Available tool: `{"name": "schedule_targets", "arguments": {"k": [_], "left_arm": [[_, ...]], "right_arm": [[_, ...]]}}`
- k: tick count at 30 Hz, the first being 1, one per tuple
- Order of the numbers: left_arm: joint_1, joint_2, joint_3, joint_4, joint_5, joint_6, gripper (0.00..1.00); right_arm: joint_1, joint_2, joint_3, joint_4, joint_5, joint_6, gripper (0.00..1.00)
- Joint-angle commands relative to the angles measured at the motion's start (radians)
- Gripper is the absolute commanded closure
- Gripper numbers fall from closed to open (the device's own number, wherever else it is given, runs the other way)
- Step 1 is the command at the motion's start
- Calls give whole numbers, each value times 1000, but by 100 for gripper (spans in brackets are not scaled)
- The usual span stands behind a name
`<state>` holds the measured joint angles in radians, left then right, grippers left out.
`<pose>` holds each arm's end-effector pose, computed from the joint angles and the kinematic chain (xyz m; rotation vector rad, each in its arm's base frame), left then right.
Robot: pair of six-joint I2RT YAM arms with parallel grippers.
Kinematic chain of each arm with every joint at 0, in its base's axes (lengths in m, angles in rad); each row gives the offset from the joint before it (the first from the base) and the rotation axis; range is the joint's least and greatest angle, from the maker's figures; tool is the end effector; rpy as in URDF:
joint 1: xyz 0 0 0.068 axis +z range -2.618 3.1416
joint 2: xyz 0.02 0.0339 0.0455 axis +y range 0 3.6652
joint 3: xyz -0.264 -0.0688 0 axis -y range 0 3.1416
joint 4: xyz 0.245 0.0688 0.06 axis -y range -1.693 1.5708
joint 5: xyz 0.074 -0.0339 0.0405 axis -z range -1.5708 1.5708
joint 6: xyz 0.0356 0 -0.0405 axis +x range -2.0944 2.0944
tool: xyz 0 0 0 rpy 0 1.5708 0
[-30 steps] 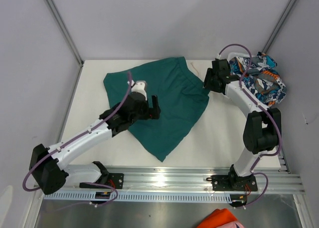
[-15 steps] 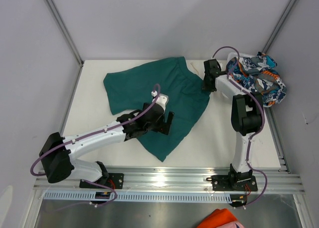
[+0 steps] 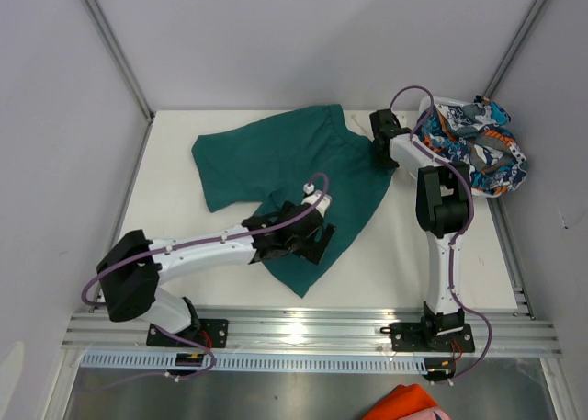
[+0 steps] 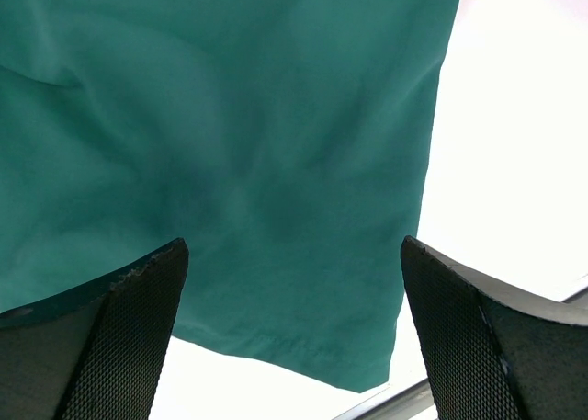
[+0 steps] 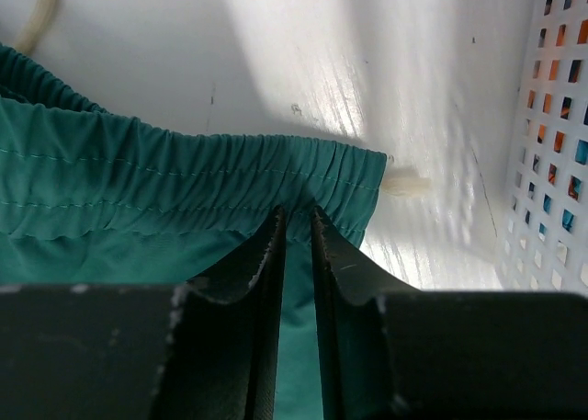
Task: Fold and stack the shorts
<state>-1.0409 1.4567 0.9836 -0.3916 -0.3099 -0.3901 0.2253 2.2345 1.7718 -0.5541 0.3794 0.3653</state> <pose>0.1637 -0.2580 0.2355 0.6359 2.3164 -0.2970 0.4757 0.0955 0.1747 0.3104 2.4798 -0.2519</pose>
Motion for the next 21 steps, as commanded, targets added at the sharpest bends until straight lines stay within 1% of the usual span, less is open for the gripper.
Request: {"name": "schedule_targets", "arguments": {"k": [1, 3, 7, 11, 12, 13, 17, 21], "left_arm": [[-33, 54, 70, -27, -55, 42, 2], [-45, 77, 89, -52, -67, 45, 3], [-76, 106, 98, -79, -63, 39, 4], [-110, 73, 89, -111, -61, 27, 7], [-129, 62, 80, -136, -61, 20, 10], [-140, 54, 76, -148, -58, 14, 11], [-203, 16, 32, -185, -44, -12, 13], [-252, 34, 15, -210, -49, -13, 17]], "right_arm": [[-3, -21, 25, -35, 18, -3, 81], [-1, -27, 17, -40, 0, -9, 83], [2, -32, 0, -35, -20, -12, 83], [3, -24, 5, -38, -28, -16, 83], [3, -23, 6, -38, -31, -17, 83], [3, -18, 8, -40, -34, -16, 83], [6, -16, 12, -41, -39, -19, 83], [9, -10, 20, -49, -40, -16, 83]]}}
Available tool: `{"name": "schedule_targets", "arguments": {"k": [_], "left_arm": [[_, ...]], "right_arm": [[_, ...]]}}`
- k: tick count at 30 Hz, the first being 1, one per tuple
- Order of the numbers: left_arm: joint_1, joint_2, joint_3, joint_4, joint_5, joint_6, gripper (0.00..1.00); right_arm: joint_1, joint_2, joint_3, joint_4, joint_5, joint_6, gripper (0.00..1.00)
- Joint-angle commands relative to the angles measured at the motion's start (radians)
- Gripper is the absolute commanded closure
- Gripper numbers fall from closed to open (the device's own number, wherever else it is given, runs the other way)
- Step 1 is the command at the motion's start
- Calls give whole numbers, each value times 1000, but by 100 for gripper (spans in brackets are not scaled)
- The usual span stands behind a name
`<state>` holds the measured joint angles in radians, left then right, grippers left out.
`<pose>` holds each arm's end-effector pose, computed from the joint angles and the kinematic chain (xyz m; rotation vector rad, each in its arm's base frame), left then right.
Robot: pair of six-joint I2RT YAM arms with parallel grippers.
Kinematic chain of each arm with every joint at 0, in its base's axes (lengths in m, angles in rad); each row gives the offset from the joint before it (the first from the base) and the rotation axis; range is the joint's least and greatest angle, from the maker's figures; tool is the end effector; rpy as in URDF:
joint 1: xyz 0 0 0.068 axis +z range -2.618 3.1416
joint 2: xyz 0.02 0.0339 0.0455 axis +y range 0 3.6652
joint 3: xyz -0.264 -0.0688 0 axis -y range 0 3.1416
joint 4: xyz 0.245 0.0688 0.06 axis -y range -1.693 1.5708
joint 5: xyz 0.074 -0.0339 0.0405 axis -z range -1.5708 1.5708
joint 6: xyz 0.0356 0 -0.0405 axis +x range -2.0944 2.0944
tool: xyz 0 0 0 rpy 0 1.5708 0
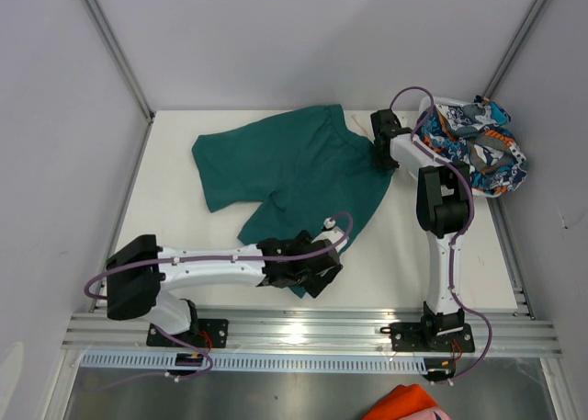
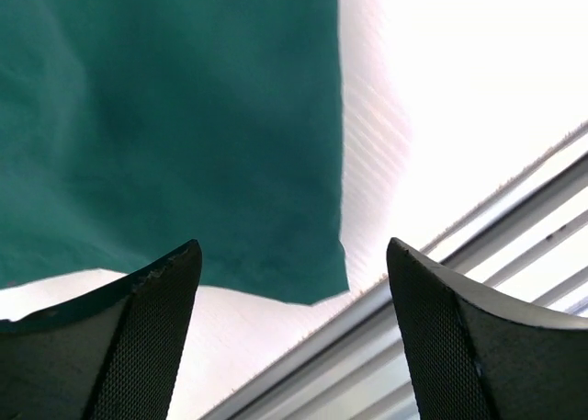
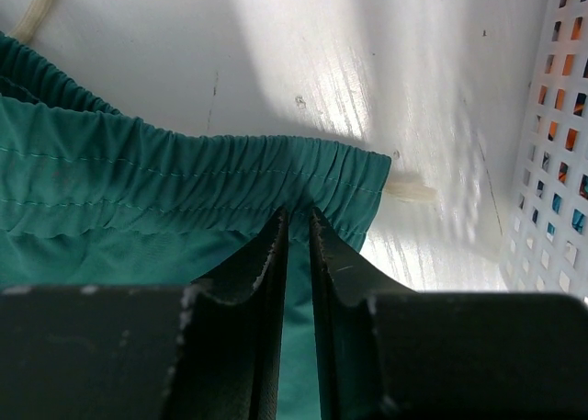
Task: Fold and stack the shorts
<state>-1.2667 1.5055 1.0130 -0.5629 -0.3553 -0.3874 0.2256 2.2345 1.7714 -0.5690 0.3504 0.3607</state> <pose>0.1016 -0.2825 0.2205 0.9693 2.3422 -0.1833 0.4742 0.0963 0.1735 0.2930 2.5063 -0.2261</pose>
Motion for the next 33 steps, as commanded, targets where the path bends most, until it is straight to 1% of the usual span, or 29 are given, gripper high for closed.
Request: {"name": "schedule_targets", "arguments": {"k": [1, 4, 10, 11, 13, 14, 16, 17, 18, 21, 23, 24, 25, 27, 29, 31, 32, 33], "left_arm": [[-29, -7, -13, -46, -5, -19, 17], [-30, 30, -8, -63, -10, -27, 18], [-30, 94, 10, -57, 13, -28, 25], [-30, 107, 16, -58, 10, -30, 28], [-30, 143, 21, -65, -5, -44, 32], [-25, 154, 22, -63, -2, -47, 38], [-23, 176, 18, -37, 47, -47, 43], [-23, 179, 13, -26, 68, -47, 50], [-23, 176, 0, -8, 84, -48, 52], [-23, 159, -25, 4, 134, -51, 63], [-23, 131, -36, -2, 153, -54, 74], [-23, 119, -51, -18, 154, -56, 79], [-22, 104, -54, -31, 147, -65, 87], [-20, 50, -67, -78, 139, -80, 100], [-4, -14, -86, -141, 133, -119, 100], [24, -71, -105, -184, 141, -159, 100], [32, -102, -109, -221, 141, -171, 100], [41, -172, -119, -236, 144, -194, 100]], "right_arm": [[11, -12, 22, -35, -11, -12, 83], [11, -13, 20, -40, -10, -11, 83], [12, -16, 20, -43, -10, -11, 83], [12, -16, 20, -43, -10, -12, 83], [14, -15, 19, -43, -11, -11, 83], [15, -16, 19, -46, -11, -12, 83], [17, -16, 17, -51, -13, -14, 84], [20, -16, 19, -52, -13, -12, 84], [21, -16, 19, -57, -13, -16, 84], [31, -19, 13, -75, -16, -17, 87], [40, -45, -21, -74, -30, -14, 88], [43, -59, -39, -69, -37, -12, 88], [47, -99, -61, -63, -47, -5, 88], [67, -146, -147, -32, -91, 4, 89], [102, -222, -237, -9, -111, 20, 90], [136, -272, -295, 1, -97, 26, 90], [152, -324, -323, 12, -85, 32, 90], [173, -349, -378, 15, -77, 37, 90]]}}
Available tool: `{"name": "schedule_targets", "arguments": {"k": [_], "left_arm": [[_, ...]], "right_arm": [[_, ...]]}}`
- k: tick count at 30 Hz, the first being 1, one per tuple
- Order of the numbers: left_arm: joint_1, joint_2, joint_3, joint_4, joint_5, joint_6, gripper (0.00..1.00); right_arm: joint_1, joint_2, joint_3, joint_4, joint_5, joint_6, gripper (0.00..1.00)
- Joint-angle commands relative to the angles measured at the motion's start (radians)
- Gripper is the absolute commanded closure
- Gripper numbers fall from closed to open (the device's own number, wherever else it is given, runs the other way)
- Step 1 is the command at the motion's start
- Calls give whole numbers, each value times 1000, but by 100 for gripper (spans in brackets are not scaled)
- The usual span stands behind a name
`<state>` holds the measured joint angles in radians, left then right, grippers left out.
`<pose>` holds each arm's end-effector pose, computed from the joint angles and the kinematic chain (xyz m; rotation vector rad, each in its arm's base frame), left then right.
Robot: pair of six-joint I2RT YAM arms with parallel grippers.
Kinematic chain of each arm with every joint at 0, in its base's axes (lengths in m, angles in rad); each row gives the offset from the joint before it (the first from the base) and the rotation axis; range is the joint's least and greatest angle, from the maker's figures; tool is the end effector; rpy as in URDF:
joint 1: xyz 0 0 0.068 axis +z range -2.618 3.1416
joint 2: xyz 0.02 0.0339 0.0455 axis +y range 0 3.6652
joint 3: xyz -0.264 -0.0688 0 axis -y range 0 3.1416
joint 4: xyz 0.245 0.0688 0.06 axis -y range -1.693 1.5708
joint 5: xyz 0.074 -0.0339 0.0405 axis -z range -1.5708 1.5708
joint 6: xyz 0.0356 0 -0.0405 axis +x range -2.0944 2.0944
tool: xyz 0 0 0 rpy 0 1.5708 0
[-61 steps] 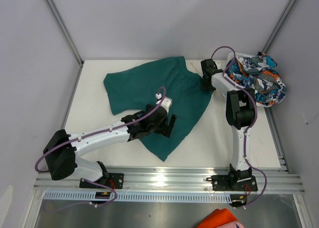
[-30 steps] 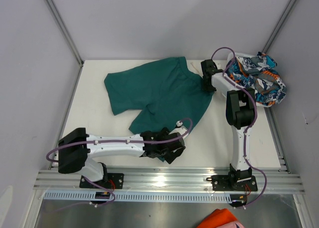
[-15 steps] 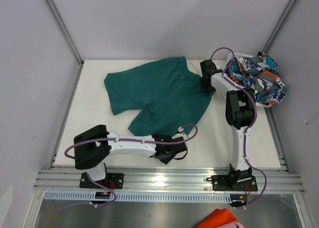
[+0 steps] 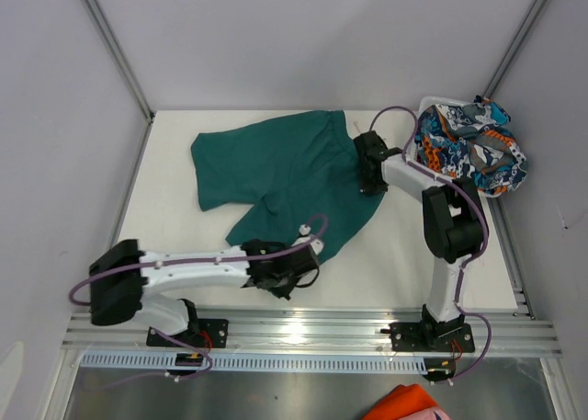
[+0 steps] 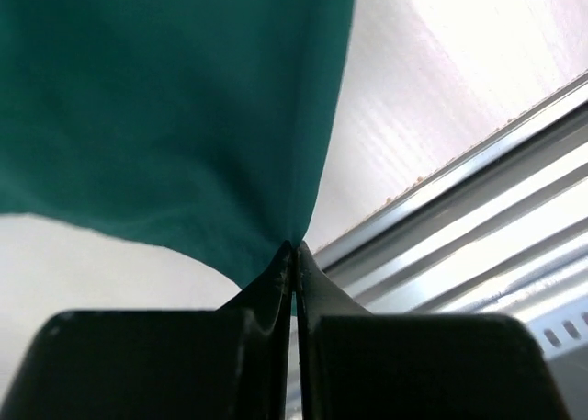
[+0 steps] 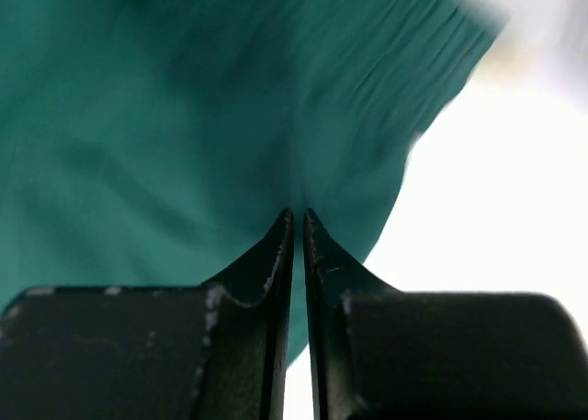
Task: Fold and stack the shorts
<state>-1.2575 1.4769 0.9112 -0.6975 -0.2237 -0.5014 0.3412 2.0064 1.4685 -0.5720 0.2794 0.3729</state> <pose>0.0898 -0.2517 0.1921 0.9783 2.5940 -0.1325 0.3997 0.1315 0.1819 0.1276 2.6106 -0.1300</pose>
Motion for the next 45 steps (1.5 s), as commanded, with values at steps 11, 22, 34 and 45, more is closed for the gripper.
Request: {"name": "schedule_targets", "arguments": {"k": [11, 22, 34, 45], "left_arm": [[50, -342, -78, -195, 64, -147, 100], [52, -428, -100, -234, 104, -164, 100], [50, -448, -121, -231, 124, -181, 100], [50, -481, -107, -229, 139, -181, 100]], "right_arm": [[-56, -538, -419, 165, -150, 130, 63], [-197, -540, -629, 437, -373, 253, 59], [-202, -423, -760, 796, -385, 405, 54], [-171, -315, -659, 730, -299, 432, 53]]}}
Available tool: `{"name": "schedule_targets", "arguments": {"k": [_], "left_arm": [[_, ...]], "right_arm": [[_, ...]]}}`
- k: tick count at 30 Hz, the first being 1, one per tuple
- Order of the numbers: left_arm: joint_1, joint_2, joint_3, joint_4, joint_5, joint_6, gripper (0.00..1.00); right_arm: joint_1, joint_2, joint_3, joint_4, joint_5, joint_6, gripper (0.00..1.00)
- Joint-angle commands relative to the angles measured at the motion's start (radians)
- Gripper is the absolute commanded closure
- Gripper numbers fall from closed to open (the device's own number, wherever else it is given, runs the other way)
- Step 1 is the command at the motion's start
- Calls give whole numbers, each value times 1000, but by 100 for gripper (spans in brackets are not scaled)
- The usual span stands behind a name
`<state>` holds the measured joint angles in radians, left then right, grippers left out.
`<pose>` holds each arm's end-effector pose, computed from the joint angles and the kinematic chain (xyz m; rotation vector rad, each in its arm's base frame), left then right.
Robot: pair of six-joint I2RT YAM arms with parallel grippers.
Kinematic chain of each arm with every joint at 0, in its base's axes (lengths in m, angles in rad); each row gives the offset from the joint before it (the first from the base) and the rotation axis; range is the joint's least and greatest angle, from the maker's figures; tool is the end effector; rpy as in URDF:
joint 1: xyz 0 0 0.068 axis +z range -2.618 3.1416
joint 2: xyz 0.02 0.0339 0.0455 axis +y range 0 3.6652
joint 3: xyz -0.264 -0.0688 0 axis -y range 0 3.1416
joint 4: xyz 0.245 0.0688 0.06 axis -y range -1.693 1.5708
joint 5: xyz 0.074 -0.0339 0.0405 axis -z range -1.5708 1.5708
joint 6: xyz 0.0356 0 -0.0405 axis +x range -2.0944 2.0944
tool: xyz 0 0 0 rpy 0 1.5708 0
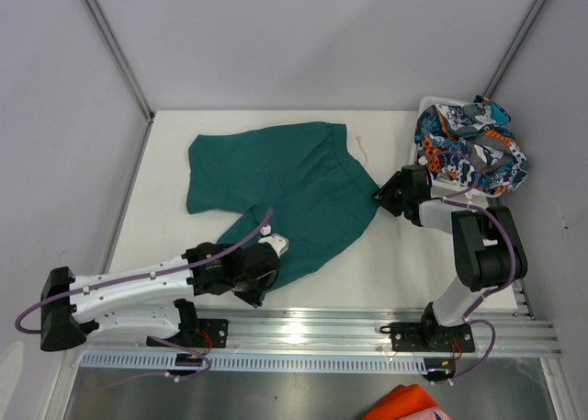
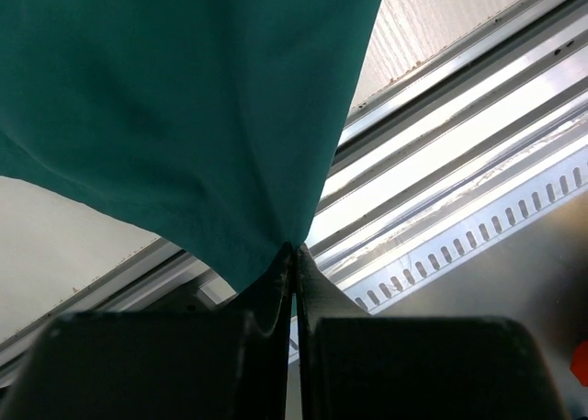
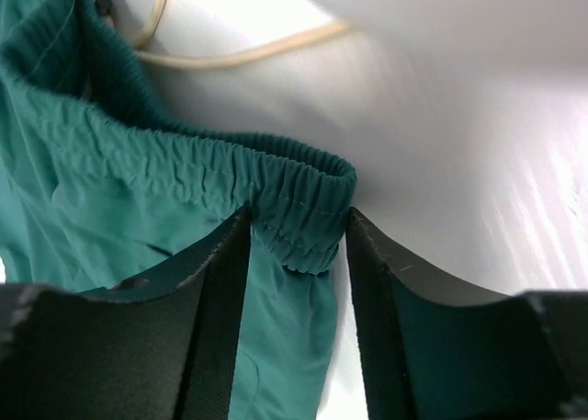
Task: Fold and stack the shorts
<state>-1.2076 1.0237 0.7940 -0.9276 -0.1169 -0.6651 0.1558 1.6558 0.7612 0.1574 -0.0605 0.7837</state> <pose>0.0674 -0.1657 0.2415 0.7119 2.6873 -0.3732 0.3194 0.0523 0.1494 0.7015 2.2634 0.5388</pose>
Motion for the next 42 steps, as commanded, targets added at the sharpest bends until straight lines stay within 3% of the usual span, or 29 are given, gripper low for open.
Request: {"name": "schedule_targets", "arguments": {"k": [1, 5, 6, 8, 14, 25, 27, 29, 31, 34, 35, 37, 42], "left_arm": [[0, -33, 10, 1, 34, -18, 100], [0, -59, 19, 3, 43, -18, 100], [0, -62, 17, 4, 43, -19, 100], [0, -68, 16, 10, 54, -18, 100], [0, -47, 8, 9, 53, -16, 100], [3, 79, 114, -19, -41, -7, 100], [11, 78, 161, -53, -69, 2, 100], [32, 66, 194, -82, -79, 10, 100], [54, 55, 217, -94, -87, 22, 100], [66, 38, 223, -97, -66, 36, 100], [65, 36, 228, -96, -58, 36, 100], [66, 29, 214, -86, -32, 38, 100], [66, 1, 153, -30, 31, 53, 100]], "right_arm": [[16, 41, 49, 7, 42, 31, 55], [27, 32, 44, 2, 57, 32, 68], [27, 24, 41, -8, 56, 34, 82], [25, -28, 27, -65, 60, 29, 100], [36, -310, -80, -278, 137, -41, 100], [125, -590, -261, -479, 157, -52, 100], [125, -625, -249, -554, 165, -72, 80], [126, -655, -235, -623, 178, -103, 31], [125, -726, -227, -654, 205, -121, 31], [105, -786, -183, -659, 209, -156, 42], [99, -785, -165, -651, 200, -162, 56], [74, -772, -122, -606, 110, -179, 72], [50, -657, -103, -334, -100, -109, 97]]}}
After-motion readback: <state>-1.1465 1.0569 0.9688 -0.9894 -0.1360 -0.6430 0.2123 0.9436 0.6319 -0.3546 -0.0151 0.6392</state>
